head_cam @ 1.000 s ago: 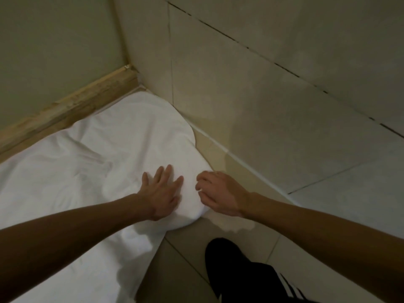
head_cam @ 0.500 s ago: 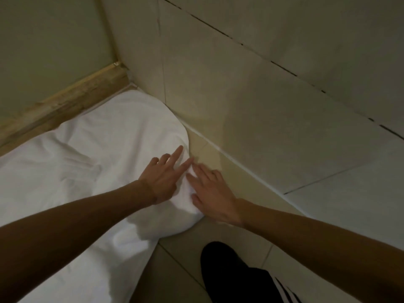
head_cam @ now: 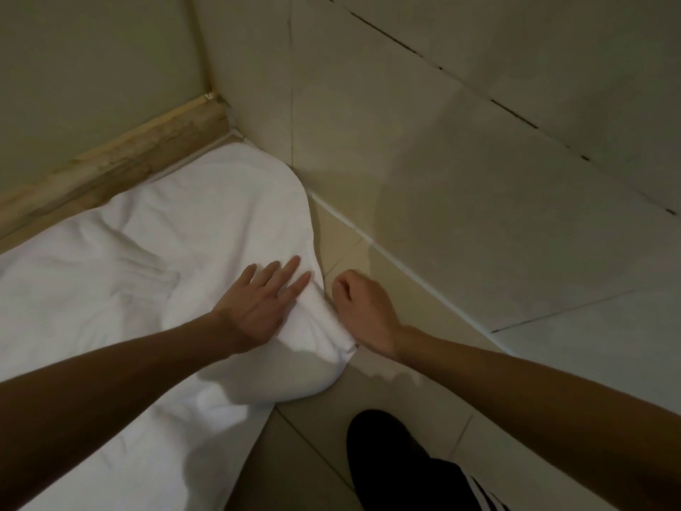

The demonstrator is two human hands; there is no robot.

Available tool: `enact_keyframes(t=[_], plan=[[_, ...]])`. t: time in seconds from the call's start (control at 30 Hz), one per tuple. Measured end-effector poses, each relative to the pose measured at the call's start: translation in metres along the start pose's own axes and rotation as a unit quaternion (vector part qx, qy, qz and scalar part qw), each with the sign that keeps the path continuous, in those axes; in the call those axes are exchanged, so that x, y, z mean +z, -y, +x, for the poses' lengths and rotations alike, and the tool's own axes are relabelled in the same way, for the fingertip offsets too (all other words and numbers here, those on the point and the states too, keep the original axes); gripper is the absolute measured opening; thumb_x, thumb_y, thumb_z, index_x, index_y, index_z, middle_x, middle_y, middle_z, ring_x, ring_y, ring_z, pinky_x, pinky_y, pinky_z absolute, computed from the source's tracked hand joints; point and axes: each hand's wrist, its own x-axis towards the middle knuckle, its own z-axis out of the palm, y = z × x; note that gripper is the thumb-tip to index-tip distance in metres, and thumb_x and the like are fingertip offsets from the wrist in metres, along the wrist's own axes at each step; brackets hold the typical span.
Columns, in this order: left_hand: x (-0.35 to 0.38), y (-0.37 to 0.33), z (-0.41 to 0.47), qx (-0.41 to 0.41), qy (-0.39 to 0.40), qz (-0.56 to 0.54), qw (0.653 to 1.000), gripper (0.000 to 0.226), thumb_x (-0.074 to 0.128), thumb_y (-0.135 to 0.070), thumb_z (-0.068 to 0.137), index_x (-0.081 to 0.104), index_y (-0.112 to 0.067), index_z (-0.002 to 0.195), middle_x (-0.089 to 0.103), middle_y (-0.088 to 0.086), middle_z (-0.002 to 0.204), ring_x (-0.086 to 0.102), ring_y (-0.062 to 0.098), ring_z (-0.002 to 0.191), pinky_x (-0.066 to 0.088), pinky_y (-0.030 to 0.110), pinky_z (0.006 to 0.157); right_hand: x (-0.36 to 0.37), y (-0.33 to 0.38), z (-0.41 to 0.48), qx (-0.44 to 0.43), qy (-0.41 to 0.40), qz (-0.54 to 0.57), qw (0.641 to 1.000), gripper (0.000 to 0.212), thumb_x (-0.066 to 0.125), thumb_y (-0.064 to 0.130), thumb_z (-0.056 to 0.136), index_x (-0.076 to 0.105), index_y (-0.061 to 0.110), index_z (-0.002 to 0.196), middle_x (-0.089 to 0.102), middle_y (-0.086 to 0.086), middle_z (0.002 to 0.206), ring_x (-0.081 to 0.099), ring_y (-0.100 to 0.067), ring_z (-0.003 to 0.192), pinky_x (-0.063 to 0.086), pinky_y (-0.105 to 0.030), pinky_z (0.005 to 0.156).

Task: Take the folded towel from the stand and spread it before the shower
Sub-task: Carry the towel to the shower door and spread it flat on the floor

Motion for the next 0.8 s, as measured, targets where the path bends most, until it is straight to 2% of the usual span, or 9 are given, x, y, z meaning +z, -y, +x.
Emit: enact_keyframes(t=[0.07,0.13,0.17,0.27,0.4,0.57,0.7,0.8], plan=[[0.0,0.001,-0.001,0.0,-0.009,-0.008,1.0,0.069,0.027,-0.034,0.098,-0.018,-0.022,0.148,-0.008,0.014,0.159,0.018,0.034,0.143,0.02,0.048,0.112,0.001,-0.001,0.008,0.039,0.036,0.007,0.999,0.018,0.045,0.026,0.093,0.058,0.014,0.091,0.063,-0.004,0.09,0.058,-0.024,0.082,0.043,-0.03,0.069],[0.0,0.001,-0.002,-0.002,-0.015,-0.022,1.0,0.069,0.029,-0.033,0.098,-0.016,-0.023,0.149,-0.008,0.014,0.159,0.019,0.035,0.143,0.02,0.048,0.112,0.003,0.0,0.013,0.05,0.066,0.005,0.997,0.028,0.048,0.027,0.092,0.061,0.01,0.111,0.066,-0.006,0.104,0.06,-0.023,0.094,0.043,-0.027,0.076],[0.001,0.001,-0.002,-0.003,-0.016,-0.025,1.0,0.07,0.03,-0.033,0.097,-0.016,-0.023,0.149,-0.009,0.013,0.159,0.019,0.035,0.143,0.02,0.048,0.112,0.004,0.001,0.015,0.053,0.075,0.013,0.996,0.029,0.049,0.028,0.091,0.062,0.01,0.11,0.067,-0.006,0.101,0.06,-0.022,0.093,0.043,-0.028,0.077],[0.004,0.002,-0.004,-0.004,-0.015,-0.031,0.999,0.07,0.028,-0.035,0.098,-0.02,-0.025,0.148,-0.017,0.012,0.158,0.014,0.034,0.144,0.017,0.048,0.114,0.01,0.005,0.019,0.049,0.08,0.017,0.995,0.018,0.053,0.03,0.09,0.06,0.017,0.08,0.062,0.001,0.076,0.058,-0.02,0.073,0.044,-0.031,0.066],[0.007,0.006,-0.009,-0.005,-0.011,-0.027,1.0,0.067,0.022,-0.04,0.1,-0.025,-0.028,0.146,-0.022,0.012,0.157,0.011,0.033,0.145,0.015,0.049,0.116,0.015,0.01,0.025,0.038,0.07,-0.015,0.997,0.017,0.054,0.03,0.09,0.052,0.023,0.074,0.053,0.01,0.07,0.052,-0.014,0.067,0.032,-0.024,0.053],[0.004,0.008,-0.012,-0.012,-0.006,-0.036,0.999,0.066,0.021,-0.042,0.099,-0.025,-0.032,0.146,-0.023,0.012,0.157,0.01,0.034,0.145,0.016,0.049,0.115,0.011,0.016,0.025,0.02,0.041,-0.05,0.998,0.013,0.052,0.024,0.091,0.051,0.018,0.08,0.059,-0.003,0.085,0.052,-0.019,0.075,0.036,-0.028,0.063],[-0.004,0.001,-0.002,-0.018,-0.005,-0.049,0.999,0.068,0.02,-0.045,0.098,-0.032,-0.035,0.141,-0.022,0.012,0.157,0.009,0.033,0.145,0.015,0.049,0.115,-0.003,0.014,0.023,-0.02,-0.012,-0.137,0.99,0.015,0.044,0.023,0.094,0.051,0.01,0.092,0.06,-0.01,0.092,0.057,-0.028,0.081,0.036,-0.031,0.063],[-0.011,-0.009,0.007,-0.014,-0.004,-0.061,0.998,0.066,0.017,-0.046,0.098,-0.032,-0.035,0.141,-0.02,0.013,0.158,0.008,0.034,0.145,0.014,0.05,0.115,-0.016,0.008,0.027,-0.016,-0.031,-0.199,0.979,0.018,0.04,0.021,0.096,0.05,0.008,0.103,0.064,-0.013,0.095,0.061,-0.031,0.083,0.039,-0.033,0.062]])
